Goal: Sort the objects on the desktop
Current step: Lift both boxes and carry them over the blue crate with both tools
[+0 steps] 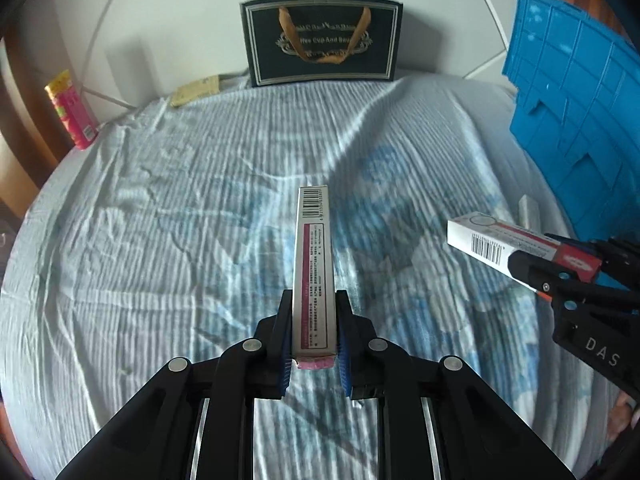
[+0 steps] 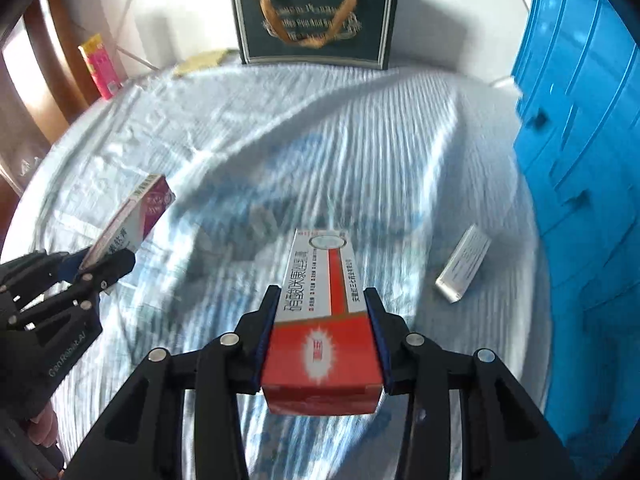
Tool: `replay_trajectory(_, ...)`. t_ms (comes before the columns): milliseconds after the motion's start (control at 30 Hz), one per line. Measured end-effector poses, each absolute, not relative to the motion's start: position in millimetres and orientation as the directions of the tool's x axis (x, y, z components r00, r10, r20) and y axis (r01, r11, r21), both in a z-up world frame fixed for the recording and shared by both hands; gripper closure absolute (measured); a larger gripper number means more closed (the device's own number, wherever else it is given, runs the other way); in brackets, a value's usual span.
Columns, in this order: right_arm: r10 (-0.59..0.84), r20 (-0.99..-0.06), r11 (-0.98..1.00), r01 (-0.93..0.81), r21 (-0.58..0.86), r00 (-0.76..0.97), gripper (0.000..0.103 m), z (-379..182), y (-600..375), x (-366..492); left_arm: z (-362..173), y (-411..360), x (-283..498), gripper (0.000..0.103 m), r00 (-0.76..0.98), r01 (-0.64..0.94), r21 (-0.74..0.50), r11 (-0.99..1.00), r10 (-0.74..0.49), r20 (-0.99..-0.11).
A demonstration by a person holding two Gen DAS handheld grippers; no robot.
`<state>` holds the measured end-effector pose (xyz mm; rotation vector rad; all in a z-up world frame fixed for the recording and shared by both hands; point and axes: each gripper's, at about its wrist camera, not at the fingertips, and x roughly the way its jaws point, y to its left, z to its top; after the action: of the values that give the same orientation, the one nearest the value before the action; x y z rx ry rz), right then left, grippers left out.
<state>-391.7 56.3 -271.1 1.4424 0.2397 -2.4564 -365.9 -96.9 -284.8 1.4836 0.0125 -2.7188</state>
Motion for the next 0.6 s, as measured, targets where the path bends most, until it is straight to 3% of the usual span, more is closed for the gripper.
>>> replay_trajectory(600,-0.223,-0.669,-0.924,0.372,-0.085,-0.709,0.063,-111,16,-310,-151,-123,-294,0.085,-0.724,0.092,0.012,-0.996,-0.075,-0.686)
